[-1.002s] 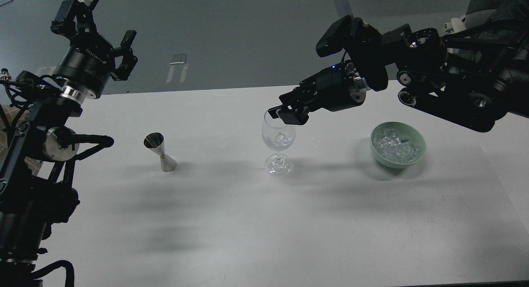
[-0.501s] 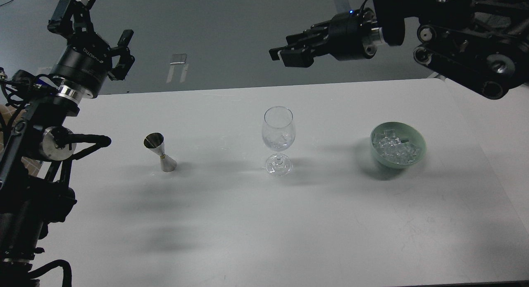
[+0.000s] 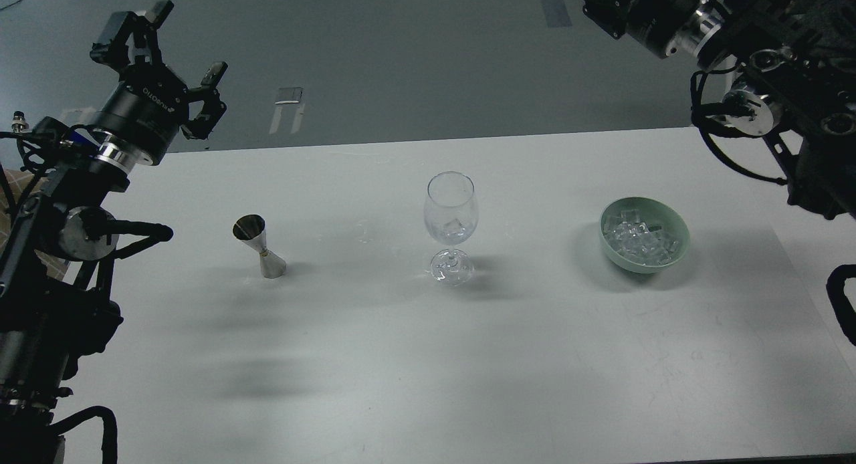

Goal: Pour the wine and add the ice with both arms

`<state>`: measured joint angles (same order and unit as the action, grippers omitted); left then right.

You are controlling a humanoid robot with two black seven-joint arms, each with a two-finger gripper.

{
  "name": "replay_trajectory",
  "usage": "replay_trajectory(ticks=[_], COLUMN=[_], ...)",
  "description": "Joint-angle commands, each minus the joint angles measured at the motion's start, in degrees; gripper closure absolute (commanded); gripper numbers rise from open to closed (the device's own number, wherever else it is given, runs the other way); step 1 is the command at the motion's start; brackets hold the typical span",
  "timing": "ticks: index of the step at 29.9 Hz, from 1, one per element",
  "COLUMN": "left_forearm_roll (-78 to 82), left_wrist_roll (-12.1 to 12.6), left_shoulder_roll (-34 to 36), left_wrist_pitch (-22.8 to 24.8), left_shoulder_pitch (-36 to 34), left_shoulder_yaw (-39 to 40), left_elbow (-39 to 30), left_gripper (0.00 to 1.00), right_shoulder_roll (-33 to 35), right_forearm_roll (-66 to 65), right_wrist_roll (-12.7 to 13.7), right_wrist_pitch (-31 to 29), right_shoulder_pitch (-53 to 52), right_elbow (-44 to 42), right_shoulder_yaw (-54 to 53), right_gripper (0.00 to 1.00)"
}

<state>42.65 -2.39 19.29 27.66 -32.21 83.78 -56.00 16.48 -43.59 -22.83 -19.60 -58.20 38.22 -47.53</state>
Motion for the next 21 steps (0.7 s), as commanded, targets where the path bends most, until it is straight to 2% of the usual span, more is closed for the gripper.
replay_trajectory(ticks=[1, 4, 9, 13, 19, 21], left_forearm_roll=[-0.02, -0.11, -2.3, -4.85, -6.09, -6.35], left_wrist_roll=[-0.07, 0.02, 0.9, 4.05, 7.48, 7.84], left_shoulder_roll=[-0.74, -1.44, -3.55, -5.04, -5.75, -5.75], left_wrist_pitch=[0.34, 0.34, 0.34, 0.34, 0.34, 0.34], left_shoulder_pitch=[-2.51, -4.7, -9.36, -12.35, -14.2, -14.9], left_shoulder_yaw=[0.06, -0.02, -0.02, 0.06, -0.46, -1.16], left_elbow=[5.71, 10.1, 18.81, 23.11, 24.53, 24.53], left_gripper=[0.03, 0.03, 0.03, 0.03, 0.03, 0.03], right_shoulder_roll=[-6.36, -9.34, -14.18, -16.48, -16.48, -16.48], right_forearm_roll=[2.89, 4.91, 6.32, 6.32, 6.41, 6.41], right_wrist_roll=[-2.47, -5.17, -5.17, -5.17, -5.17, -5.17], right_wrist_pitch=[-0.17, -0.53, -1.05, -3.15, -4.04, -3.96], right_shoulder_pitch=[3.53, 4.14, 5.37, 5.2, 5.11, 5.11], right_elbow=[-6.13, -9.73, -12.55, -15.1, -16.16, -16.16], right_shoulder_yaw=[-8.36, -10.29, -12.06, -13.19, -15.48, -16.36], right_gripper=[0.02, 0.01, 0.0, 0.0, 0.0, 0.0])
